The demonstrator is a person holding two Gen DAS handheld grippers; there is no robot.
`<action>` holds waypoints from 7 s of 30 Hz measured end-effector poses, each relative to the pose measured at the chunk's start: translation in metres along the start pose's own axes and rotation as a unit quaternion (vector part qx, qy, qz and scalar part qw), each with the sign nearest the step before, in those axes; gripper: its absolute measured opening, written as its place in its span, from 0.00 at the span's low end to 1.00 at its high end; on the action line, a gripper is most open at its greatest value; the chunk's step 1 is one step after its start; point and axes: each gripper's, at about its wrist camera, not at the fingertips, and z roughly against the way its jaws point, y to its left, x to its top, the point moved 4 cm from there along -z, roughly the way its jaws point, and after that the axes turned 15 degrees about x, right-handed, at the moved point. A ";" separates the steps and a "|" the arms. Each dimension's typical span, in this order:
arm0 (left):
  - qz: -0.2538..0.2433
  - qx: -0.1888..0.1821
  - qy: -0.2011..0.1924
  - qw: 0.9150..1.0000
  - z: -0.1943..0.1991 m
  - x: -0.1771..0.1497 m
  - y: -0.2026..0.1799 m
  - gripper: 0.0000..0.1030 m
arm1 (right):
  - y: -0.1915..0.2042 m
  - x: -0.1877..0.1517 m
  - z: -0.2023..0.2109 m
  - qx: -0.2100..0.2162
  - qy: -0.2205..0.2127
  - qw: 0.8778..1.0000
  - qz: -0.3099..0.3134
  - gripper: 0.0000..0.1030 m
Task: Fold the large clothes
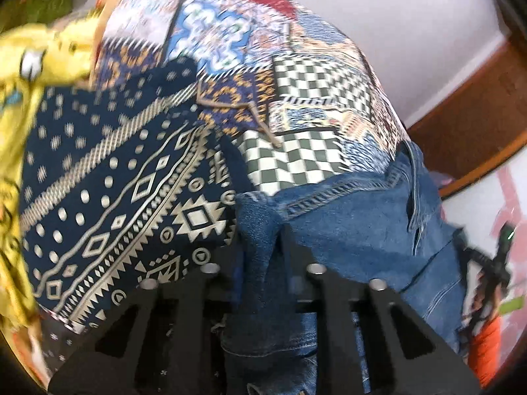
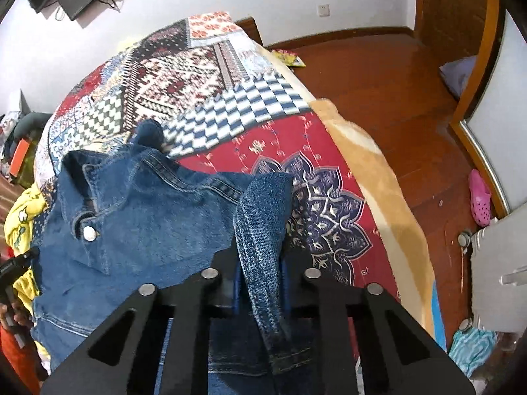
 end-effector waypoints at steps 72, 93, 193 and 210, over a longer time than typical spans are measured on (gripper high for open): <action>0.008 -0.026 0.106 0.994 0.117 -0.231 0.022 0.87 | 0.018 -0.171 0.113 0.039 0.031 0.998 0.028 0.93; -0.025 -0.088 0.036 0.995 0.149 -0.216 -0.030 0.17 | 0.035 -0.172 0.085 0.097 0.057 0.993 0.038 0.11; -0.108 0.076 -0.064 0.989 0.050 -0.033 -0.089 0.93 | 0.193 -0.036 -0.054 0.075 0.024 0.958 0.277 0.64; -0.083 0.129 -0.064 0.986 0.044 -0.088 -0.038 0.98 | 0.084 -0.042 -0.014 -0.051 0.018 0.972 0.227 0.82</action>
